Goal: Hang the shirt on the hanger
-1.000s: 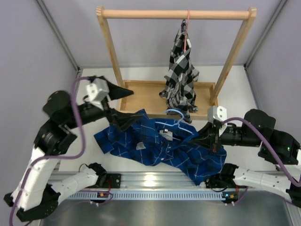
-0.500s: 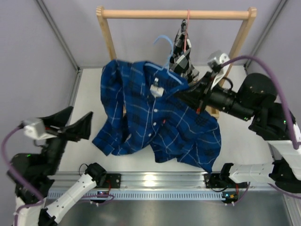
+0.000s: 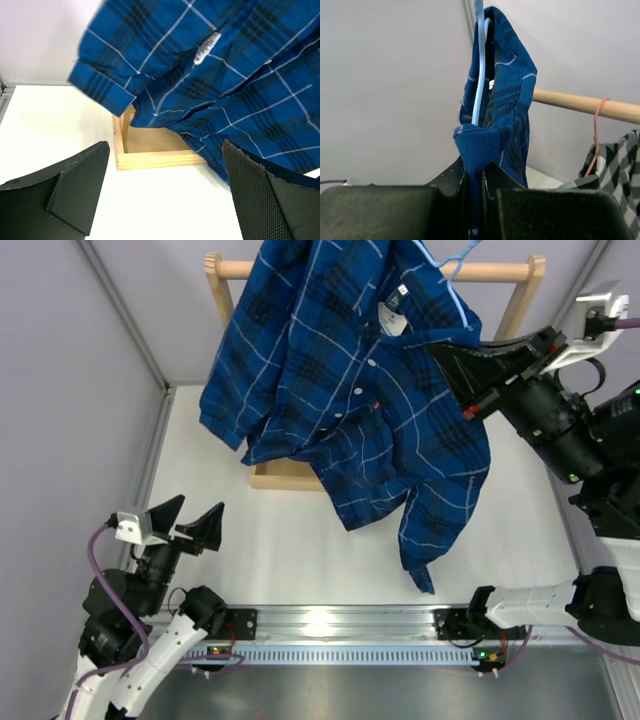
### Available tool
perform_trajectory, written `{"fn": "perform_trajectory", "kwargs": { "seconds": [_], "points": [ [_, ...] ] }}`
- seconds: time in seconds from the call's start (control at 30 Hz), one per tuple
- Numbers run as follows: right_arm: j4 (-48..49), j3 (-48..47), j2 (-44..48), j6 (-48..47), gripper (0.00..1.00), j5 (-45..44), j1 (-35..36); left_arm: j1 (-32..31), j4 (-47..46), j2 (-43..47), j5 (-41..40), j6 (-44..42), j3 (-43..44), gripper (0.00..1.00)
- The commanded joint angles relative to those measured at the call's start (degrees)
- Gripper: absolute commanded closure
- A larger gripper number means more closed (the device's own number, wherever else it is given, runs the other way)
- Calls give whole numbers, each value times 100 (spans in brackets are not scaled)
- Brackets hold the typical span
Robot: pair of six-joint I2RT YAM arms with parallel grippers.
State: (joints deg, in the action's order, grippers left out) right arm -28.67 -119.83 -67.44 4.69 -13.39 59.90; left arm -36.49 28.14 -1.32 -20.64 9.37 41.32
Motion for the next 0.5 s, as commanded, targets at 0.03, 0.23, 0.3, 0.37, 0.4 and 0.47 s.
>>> {"fn": "perform_trajectory", "kwargs": {
  "seconds": [0.03,0.23,0.3,0.37,0.4,0.47],
  "points": [
    [1064,556,11,-74,100,-656,66,19,-353,-17,17,92,-19,2],
    [1679,1619,380,-21,100,-1280,303,19,-327,-26,69,118,-45,2],
    [1959,2067,486,14,100,-1490,461,19,-327,-17,78,127,-54,2],
    [2154,2541,635,6,100,-1710,680,19,-318,-26,104,136,-71,2],
    [2390,2692,679,-12,100,-1876,742,10,-318,-17,104,144,-72,2],
    [2602,3147,802,23,100,-2053,891,19,-292,-17,87,162,-72,2]
  ]
}}
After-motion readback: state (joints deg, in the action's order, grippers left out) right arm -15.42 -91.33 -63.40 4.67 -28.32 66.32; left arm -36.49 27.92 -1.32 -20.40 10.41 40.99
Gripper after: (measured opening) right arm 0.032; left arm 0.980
